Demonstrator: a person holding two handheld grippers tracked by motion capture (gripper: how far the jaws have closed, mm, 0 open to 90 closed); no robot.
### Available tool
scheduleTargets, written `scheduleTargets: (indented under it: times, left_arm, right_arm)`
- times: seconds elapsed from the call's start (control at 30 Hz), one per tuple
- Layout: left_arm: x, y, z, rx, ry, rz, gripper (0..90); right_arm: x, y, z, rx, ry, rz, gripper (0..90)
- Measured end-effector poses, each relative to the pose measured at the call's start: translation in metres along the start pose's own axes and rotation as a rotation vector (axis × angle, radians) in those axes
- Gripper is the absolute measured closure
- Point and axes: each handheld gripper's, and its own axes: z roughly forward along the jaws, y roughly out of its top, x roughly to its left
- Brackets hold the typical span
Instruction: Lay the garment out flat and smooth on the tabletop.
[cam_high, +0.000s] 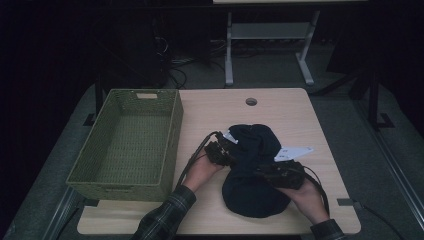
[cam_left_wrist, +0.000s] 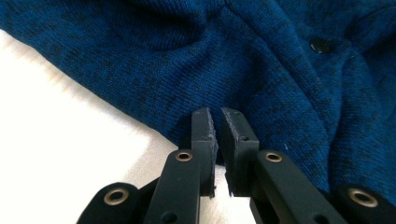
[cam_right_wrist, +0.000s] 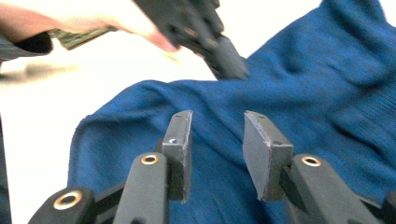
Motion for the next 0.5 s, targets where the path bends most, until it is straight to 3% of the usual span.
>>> scheduleTargets:
  times: [0.2,0.4,0.5]
  left_arm:
    - [0.002,0.000,0.002,0.000,-0.006,-0.014,89.4]
    - [0.004,0.000,0.003,-0.001,-0.017,-0.020,90.0]
    - [0.003,0.000,0.003,0.001,-0.016,-0.023,90.0]
  right_arm:
    - [0.013,0.014,0.032,0.050,0.030,-0.072,58.6]
    - [0.013,0.012,0.056,0.119,-0.014,-0.113,59.7]
    - [0.013,0.011,0.060,0.134,-0.047,-0.127,79.2]
